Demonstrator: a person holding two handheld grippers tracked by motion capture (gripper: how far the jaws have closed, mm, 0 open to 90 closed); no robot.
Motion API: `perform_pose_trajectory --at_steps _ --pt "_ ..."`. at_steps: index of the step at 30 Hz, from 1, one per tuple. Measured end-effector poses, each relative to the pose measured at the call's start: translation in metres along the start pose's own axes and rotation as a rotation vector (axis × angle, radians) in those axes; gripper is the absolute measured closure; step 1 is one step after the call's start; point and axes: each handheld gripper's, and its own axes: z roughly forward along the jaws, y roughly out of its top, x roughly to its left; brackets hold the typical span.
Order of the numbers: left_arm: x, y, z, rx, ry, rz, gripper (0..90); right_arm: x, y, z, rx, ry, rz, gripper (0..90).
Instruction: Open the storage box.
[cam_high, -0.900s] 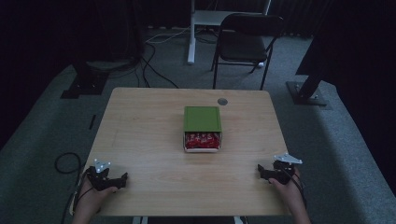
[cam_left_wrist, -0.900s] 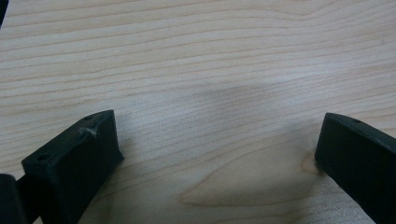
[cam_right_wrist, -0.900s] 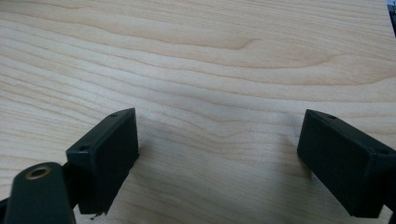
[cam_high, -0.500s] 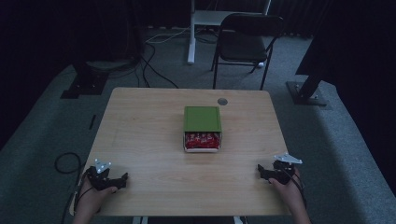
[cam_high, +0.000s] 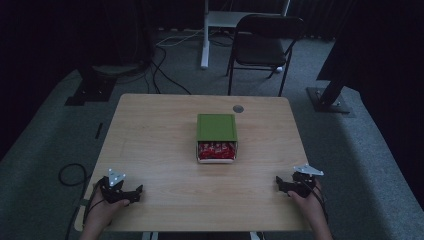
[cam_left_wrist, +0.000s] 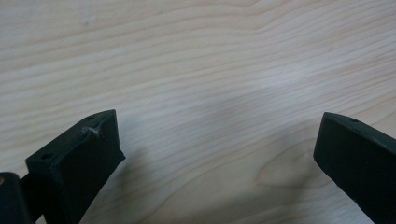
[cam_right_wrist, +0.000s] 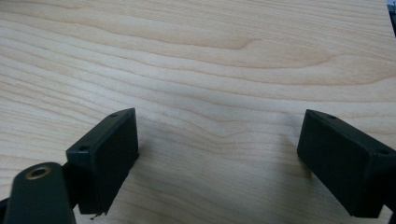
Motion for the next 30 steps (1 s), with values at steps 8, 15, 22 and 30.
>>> perform_pose_trajectory --at_steps 8,15,22,30 --pt "-0.011 0.014 0.0 -0.014 -0.007 0.042 1.4 0.0 0.0 0.0 0.0 0.0 0.0 12.0" --pt "-0.022 0.025 0.002 -0.018 -0.021 0.074 1.4 0.0 0.0 0.0 0.001 -0.001 0.0 11.6" --pt "-0.03 0.035 0.004 -0.042 -0.03 0.097 1.4 0.0 0.0 0.0 0.001 -0.001 0.0 11.6" --pt "-0.047 0.053 0.005 -0.069 -0.057 0.145 1.4 0.0 0.0 0.0 0.0 -0.002 0.0 11.6"
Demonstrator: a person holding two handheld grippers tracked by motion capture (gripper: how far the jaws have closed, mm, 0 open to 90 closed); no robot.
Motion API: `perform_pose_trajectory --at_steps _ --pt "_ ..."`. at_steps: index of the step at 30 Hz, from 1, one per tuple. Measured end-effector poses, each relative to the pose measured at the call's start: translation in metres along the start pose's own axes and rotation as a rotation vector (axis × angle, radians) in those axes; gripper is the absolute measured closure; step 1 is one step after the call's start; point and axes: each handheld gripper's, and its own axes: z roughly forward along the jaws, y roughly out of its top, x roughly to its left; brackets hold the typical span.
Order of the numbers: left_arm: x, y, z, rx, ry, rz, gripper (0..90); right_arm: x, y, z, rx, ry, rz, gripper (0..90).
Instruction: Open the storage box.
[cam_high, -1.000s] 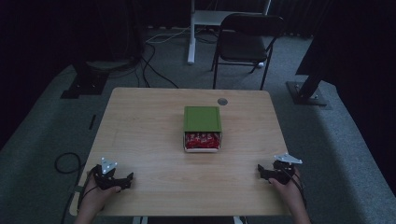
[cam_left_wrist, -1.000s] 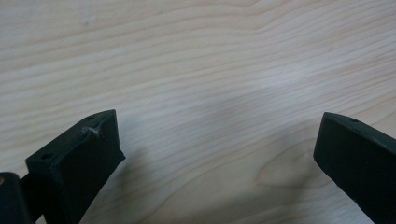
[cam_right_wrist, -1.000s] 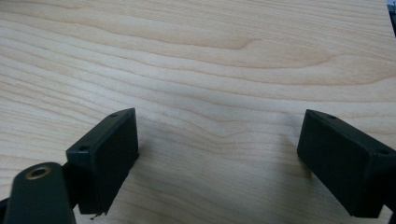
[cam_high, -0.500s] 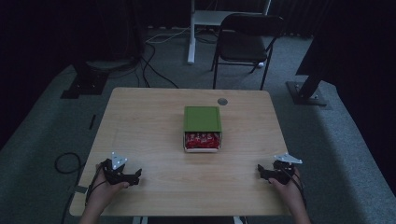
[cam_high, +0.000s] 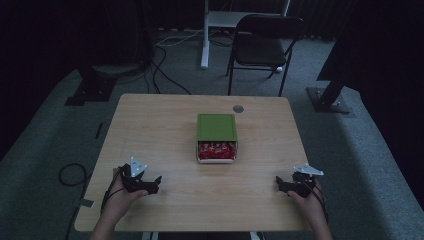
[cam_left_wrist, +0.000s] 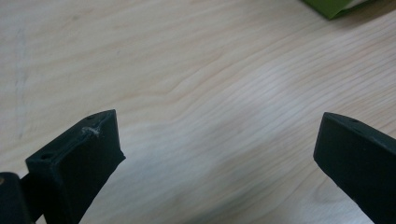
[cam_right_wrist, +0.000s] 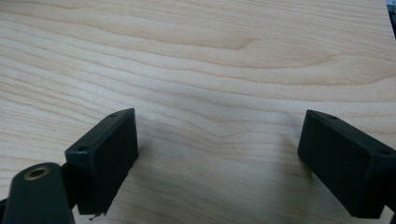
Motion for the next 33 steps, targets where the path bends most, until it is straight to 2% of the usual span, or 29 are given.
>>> perform_pose_trajectory --at_steps 4,7,9,13,16,25,26,27,30,33 --pt "-0.007 0.011 0.0 -0.019 -0.013 0.02 1.4 0.0 0.0 0.0 0.0 0.0 0.0 11.6" --pt "-0.013 0.021 -0.001 -0.036 -0.02 0.051 1.4 0.0 0.0 0.0 0.0 0.0 0.001 11.6" --pt "-0.015 0.025 -0.002 -0.043 -0.027 0.055 1.4 0.0 0.0 0.0 0.0 0.0 0.001 11.6" --pt "-0.023 0.033 0.0 -0.04 -0.059 0.085 1.4 0.0 0.0 0.0 0.0 0.0 0.001 11.6" --pt "-0.027 0.036 0.002 -0.04 -0.064 0.101 1.4 0.0 0.0 0.0 0.0 0.0 0.0 11.6" --pt "-0.056 0.049 0.009 -0.061 -0.112 0.182 1.4 0.0 0.0 0.0 0.0 0.0 0.0 11.6" --pt "-0.058 0.05 0.009 -0.061 -0.116 0.185 1.4 0.0 0.0 0.0 0.0 0.0 0.0 11.6" --pt "-0.064 0.052 0.01 -0.06 -0.125 0.212 1.4 0.0 0.0 0.0 0.0 0.0 0.001 11.6" --pt "-0.07 0.055 0.012 -0.053 -0.134 0.233 1.4 0.0 0.0 0.0 0.0 0.0 0.001 11.6" --pt "-0.081 0.059 0.015 -0.056 -0.161 0.259 1.4 0.0 0.0 0.0 0.001 0.0 0.001 11.6"
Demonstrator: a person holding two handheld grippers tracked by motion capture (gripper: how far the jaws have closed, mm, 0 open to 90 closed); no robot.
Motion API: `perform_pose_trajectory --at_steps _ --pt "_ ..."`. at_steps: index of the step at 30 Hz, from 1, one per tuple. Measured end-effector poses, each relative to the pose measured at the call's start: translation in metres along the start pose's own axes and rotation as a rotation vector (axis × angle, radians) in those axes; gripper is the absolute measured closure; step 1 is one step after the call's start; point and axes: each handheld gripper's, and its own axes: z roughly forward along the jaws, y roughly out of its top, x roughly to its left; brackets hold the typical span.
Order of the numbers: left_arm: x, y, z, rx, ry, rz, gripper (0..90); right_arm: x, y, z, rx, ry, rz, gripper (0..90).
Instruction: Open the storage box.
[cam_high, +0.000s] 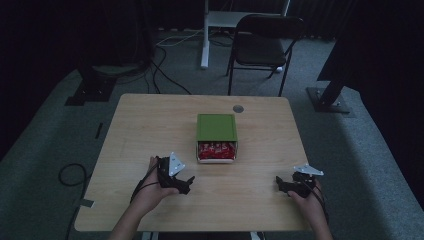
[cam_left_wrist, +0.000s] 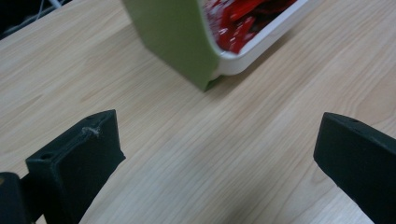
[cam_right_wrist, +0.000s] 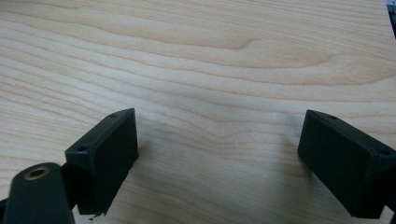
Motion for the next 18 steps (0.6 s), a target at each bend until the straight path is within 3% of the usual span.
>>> perform_pose_trajectory --at_steps 7,18 --pt "-0.012 0.009 0.007 -0.003 -0.026 0.037 1.4 0.0 0.0 0.0 0.0 0.0 0.0 11.6" --pt "-0.032 0.028 0.019 -0.007 -0.079 0.131 1.4 0.0 0.0 0.0 0.0 0.004 -0.003 11.6"
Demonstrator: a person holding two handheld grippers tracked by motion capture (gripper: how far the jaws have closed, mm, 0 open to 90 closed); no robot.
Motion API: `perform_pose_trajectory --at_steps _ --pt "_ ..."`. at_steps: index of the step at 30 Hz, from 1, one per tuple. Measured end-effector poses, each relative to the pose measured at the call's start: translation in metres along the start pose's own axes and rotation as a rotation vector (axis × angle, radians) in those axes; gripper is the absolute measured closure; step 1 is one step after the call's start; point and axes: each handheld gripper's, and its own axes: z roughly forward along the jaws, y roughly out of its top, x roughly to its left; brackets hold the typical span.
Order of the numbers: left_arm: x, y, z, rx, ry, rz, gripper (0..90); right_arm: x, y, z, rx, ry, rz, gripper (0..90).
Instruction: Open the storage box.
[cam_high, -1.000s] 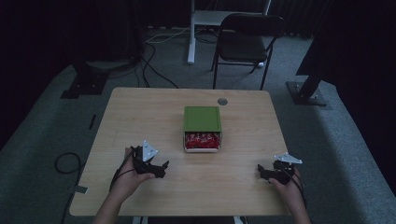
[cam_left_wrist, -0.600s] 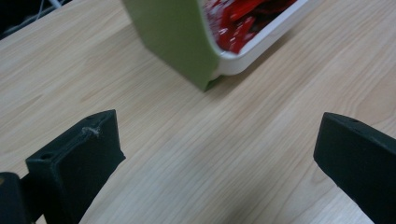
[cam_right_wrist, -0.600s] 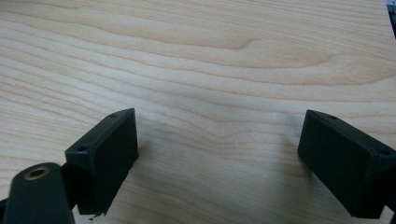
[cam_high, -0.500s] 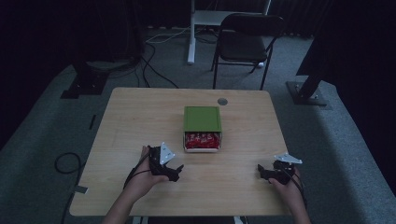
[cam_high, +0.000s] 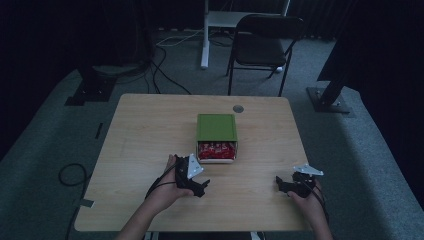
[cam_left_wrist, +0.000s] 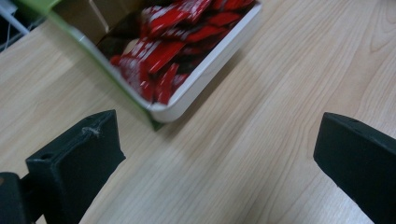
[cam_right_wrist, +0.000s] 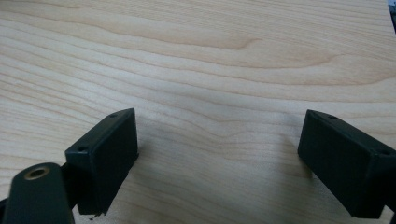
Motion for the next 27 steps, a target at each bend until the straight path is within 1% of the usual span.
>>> perform_pose_trajectory --at_steps 3,4,5,6,12,14,16,18,20,22,24,27 --pt "-0.003 0.004 0.004 -0.002 -0.012 0.018 1.4 0.0 0.0 0.0 0.001 0.001 -0.002 11.6" --pt "-0.005 0.006 0.005 -0.003 -0.019 0.028 1.4 0.0 0.0 0.0 0.001 0.001 -0.002 11.7" --pt "-0.007 0.008 0.006 0.003 -0.025 0.047 2.4 0.0 0.0 0.0 0.001 0.001 -0.002 11.7" --pt "-0.009 0.009 0.008 0.004 -0.024 0.063 6.3 0.0 0.0 0.0 0.001 0.001 -0.001 11.6" --pt "-0.016 0.017 0.017 0.017 -0.035 0.125 6.4 0.0 0.0 0.0 0.001 0.001 -0.001 11.7" --pt "-0.018 0.02 0.019 0.013 -0.035 0.151 6.9 0.0 0.0 0.0 0.0 0.001 -0.001 11.7" --pt "-0.019 0.023 0.022 0.007 -0.037 0.162 7.3 0.0 0.0 0.0 0.0 0.001 -0.002 11.7" --pt "-0.019 0.025 0.024 0.004 -0.039 0.177 10.2 0.0 0.0 0.0 0.0 0.002 -0.002 11.8" --pt "-0.019 0.026 0.027 0.001 -0.045 0.184 14.7 0.0 0.0 0.0 -0.001 0.002 -0.003 11.9" --pt "-0.02 0.026 0.031 0.003 -0.053 0.195 15.9 0.0 0.0 0.0 0.0 0.003 -0.003 11.9" --pt "-0.02 0.027 0.035 0.013 -0.051 0.222 18.8 0.0 0.0 0.0 0.0 0.004 -0.006 11.9" --pt "-0.021 0.028 0.039 0.023 -0.032 0.26 21.6 0.001 0.0 0.0 0.001 0.005 -0.006 11.9"
